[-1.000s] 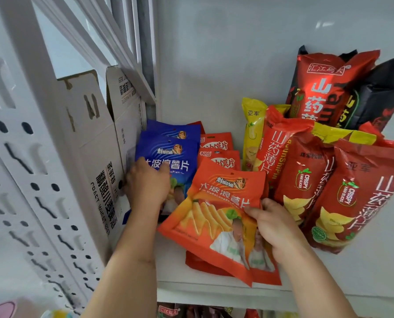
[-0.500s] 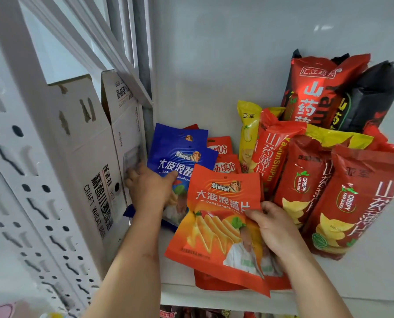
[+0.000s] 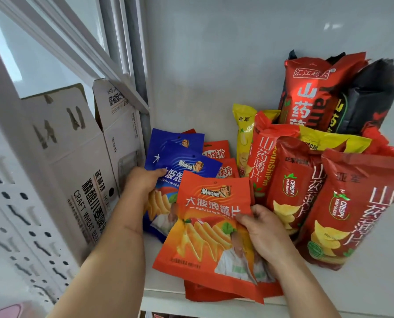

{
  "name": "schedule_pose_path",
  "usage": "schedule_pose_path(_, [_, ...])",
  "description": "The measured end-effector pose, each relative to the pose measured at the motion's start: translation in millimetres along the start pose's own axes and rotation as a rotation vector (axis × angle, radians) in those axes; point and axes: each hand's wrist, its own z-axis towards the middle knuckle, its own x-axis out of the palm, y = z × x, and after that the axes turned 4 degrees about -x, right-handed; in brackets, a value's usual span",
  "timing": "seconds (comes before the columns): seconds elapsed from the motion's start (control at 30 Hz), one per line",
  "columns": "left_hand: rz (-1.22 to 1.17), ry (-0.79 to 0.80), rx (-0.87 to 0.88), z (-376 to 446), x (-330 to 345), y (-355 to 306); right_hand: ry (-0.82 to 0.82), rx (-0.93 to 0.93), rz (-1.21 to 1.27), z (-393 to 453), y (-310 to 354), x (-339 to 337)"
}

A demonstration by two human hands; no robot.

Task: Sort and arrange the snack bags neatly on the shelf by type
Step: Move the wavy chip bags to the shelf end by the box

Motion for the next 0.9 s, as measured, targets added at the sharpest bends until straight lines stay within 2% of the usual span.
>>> schedule_pose_path(0.13, [-0.047,-0.037,0.029,-4.6,-3.6,1.5,0.016,-0.008,0.006,0.5,0.2,0.1])
schedule_pose_path(0.33, [-0.238,0.194,-0.044,-21.0,-13.9,6.1,0.05,-0.008,0.034,1.4,-4.4,1.3])
schedule_pose_path(0.47, [-0.23,0.289,-0.059,-33.5,-18.1,14.2,0.052,-0.014,0.011,0.9,-1.7,1.2])
schedule_pose_path(0.67, [-0.238,0.194,0.03,-52.9,-21.4,27.4,0.17,-0.027,0.057,-5.3,1.8,-4.7])
schedule_pose_path(0.9, [-0.282,0.085,0.169,-81.6,-36.7,32.3,0.262,0.033,0.291,-54.9,21.7,1.1])
